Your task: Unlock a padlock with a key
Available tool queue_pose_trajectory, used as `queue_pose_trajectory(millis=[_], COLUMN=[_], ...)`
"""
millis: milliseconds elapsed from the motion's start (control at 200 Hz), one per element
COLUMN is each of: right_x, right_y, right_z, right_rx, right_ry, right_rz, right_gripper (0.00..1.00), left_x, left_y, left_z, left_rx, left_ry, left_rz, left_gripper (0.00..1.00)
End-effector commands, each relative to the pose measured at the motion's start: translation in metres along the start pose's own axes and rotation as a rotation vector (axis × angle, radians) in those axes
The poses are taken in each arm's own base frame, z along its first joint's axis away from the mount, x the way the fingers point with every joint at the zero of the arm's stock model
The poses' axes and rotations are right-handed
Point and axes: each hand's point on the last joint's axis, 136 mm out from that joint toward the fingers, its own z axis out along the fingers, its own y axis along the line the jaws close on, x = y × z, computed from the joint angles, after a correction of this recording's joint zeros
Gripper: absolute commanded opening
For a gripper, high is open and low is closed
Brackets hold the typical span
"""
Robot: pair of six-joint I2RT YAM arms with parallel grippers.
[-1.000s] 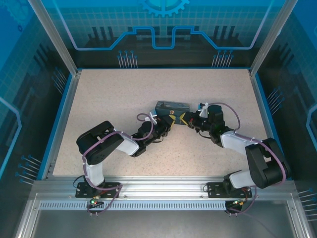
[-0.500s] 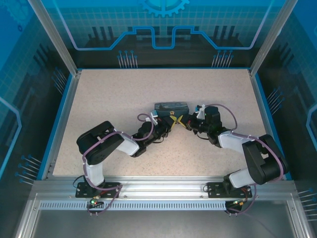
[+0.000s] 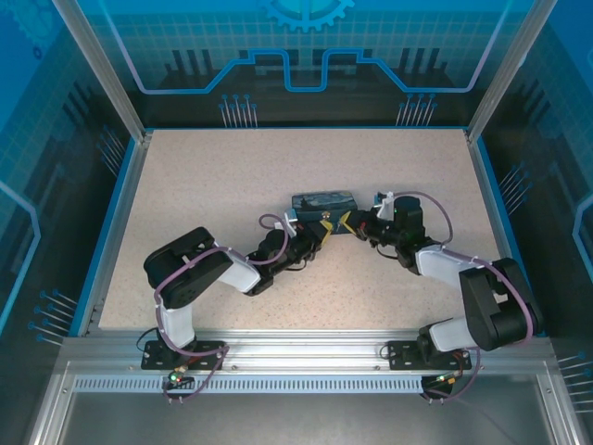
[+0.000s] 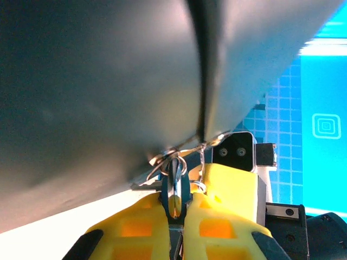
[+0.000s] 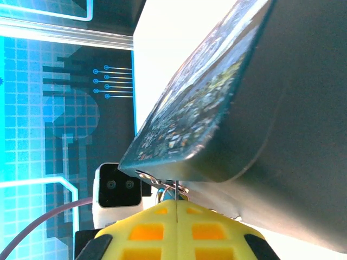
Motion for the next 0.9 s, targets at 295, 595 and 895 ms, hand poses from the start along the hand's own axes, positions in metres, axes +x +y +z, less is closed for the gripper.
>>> queue_pose_trajectory(millis=[295, 595, 895], right_x=[0.028, 0.039, 0.039], right_y=[0.008, 0.015, 0.023], right_z=[-0.035, -0.045, -0.041], right_rx=[-0.034, -0.048, -0.063], right_ry=[0.071, 0.095, 0.126], right_rz=[-0.124, -0.154, -0.166], right_gripper=[0.00, 0.00, 0.00], left_x=[-0.003, -0.001, 0.005], left_y=[0.042, 0.086, 0.104], left_z=[-0.016, -0.027, -0.063], left_rx=[-0.086, -0.179, -0.225], left_ry=[-0.011, 0.006, 0.044], left_rz=[0.066, 0.079, 0.087], left_gripper=[0.00, 0.16, 0.61])
